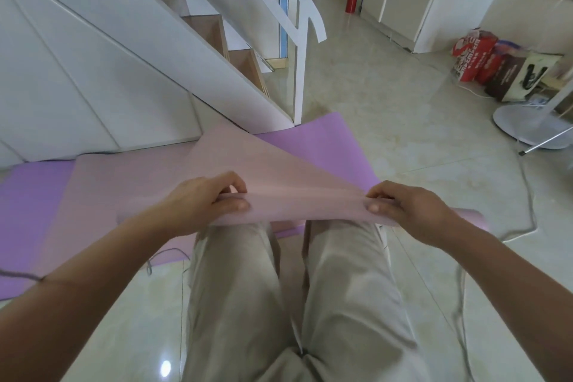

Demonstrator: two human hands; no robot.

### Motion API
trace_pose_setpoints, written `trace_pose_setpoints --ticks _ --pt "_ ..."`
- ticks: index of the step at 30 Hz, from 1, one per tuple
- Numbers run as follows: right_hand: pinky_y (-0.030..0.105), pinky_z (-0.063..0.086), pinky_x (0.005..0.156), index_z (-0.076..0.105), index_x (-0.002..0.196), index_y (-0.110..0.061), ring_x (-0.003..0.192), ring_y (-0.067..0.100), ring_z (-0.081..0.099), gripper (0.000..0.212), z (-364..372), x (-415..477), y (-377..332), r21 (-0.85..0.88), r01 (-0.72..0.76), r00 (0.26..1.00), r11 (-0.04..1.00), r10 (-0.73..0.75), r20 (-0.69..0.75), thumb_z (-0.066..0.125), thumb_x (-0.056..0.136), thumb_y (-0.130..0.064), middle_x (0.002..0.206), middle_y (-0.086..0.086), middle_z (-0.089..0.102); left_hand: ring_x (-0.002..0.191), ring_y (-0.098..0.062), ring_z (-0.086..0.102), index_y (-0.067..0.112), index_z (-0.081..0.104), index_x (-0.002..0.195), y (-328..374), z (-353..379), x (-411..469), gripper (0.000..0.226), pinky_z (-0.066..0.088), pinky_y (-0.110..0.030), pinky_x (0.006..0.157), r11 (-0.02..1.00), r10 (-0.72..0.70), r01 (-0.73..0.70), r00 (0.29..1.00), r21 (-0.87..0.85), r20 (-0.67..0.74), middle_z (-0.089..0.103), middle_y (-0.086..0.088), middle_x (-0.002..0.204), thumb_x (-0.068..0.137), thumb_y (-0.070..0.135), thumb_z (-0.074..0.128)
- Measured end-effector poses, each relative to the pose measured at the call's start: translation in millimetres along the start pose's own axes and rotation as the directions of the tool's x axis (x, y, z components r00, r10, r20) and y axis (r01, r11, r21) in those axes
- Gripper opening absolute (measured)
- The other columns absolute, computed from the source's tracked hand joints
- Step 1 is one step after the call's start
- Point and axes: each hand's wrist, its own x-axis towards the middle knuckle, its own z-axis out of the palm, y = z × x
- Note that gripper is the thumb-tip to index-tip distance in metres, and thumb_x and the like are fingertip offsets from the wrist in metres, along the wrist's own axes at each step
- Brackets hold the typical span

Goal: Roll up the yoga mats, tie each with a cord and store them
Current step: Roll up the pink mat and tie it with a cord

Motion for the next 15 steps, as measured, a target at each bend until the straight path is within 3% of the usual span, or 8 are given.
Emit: trace_pose_setpoints --ticks 3,5,7,10,13,15 --pt "0.015 0.040 0.074 0.060 0.085 -0.051 0.087 -0.006 0.058 0.013 -5.6 -11.7 -0.6 -0.012 0.078 0.985 0.997 -0.075 0.156 0.052 0.086 -0.061 0.090 -0.030 0.063 0.081 0.001 0.057 0.053 0.053 0.089 2.0 -0.4 -11.6 0.039 0.041 -0.019 0.073 0.999 0.010 -0.005 0.993 -0.040 0.122 0.063 0.020 0.082 0.066 0.083 0.045" --pt "0.022 0.041 0.077 0.064 0.090 -0.045 0.089 -0.002 0.055 0.031 3.5 -16.1 0.9 -0.079 0.140 0.973 0.987 -0.123 0.194 0.044 0.083 -0.067 0.093 -0.024 0.060 0.087 -0.003 0.059 0.052 0.055 0.091 -2.2 11.8 -17.2 0.043 0.044 -0.025 0.079 1.000 0.005 -0.004 0.988 -0.008 0.155 0.066 0.016 0.092 0.064 0.083 0.041" --pt "0.030 0.036 0.079 0.070 0.092 -0.036 0.090 0.005 0.047 0.039 17.2 -20.8 5.3 -0.252 0.232 0.973 0.940 -0.224 0.060 0.041 0.086 -0.063 0.095 -0.017 0.053 0.090 -0.009 0.060 0.048 0.062 0.095 -7.1 22.1 -23.0 0.050 0.046 -0.028 0.084 1.000 -0.001 -0.002 0.994 0.030 0.105 0.068 0.016 0.096 0.067 0.084 0.040" --pt "0.038 0.043 0.072 0.075 0.093 -0.022 0.082 0.026 0.055 0.037 42.5 -30.3 8.7 -0.530 0.255 0.868 0.808 -0.433 -0.242 0.046 0.094 -0.044 0.088 0.000 0.060 0.087 -0.018 0.053 0.036 0.072 0.106 -15.9 35.9 -28.8 0.054 0.046 -0.035 0.079 0.964 0.219 -0.186 0.961 0.190 -0.169 0.061 0.009 0.096 0.085 0.075 0.041" --pt "0.042 0.052 0.067 0.072 0.100 -0.006 0.073 0.035 0.062 0.036 64.7 -33.4 7.2 -0.536 0.130 0.808 0.834 -0.402 -0.430 0.046 0.098 -0.031 0.083 0.011 0.067 0.080 -0.023 0.049 0.026 0.075 0.104 -11.5 46.3 -30.6 0.043 0.042 -0.035 0.073 0.933 0.334 -0.252 0.871 0.256 -0.361 0.053 -0.001 0.097 0.096 0.055 0.044" --pt "0.041 0.046 0.068 0.068 0.091 -0.008 0.071 0.034 0.062 0.030 70.6 -26.6 3.2 -0.495 0.047 0.803 0.867 -0.328 -0.497 0.045 0.095 -0.027 0.079 0.010 0.066 0.075 -0.027 0.054 0.018 0.075 0.098 -5.3 54.0 -31.6 0.045 0.045 -0.036 0.067 0.901 0.399 -0.268 0.821 0.341 -0.408 0.060 -0.004 0.092 0.103 0.045 0.039"
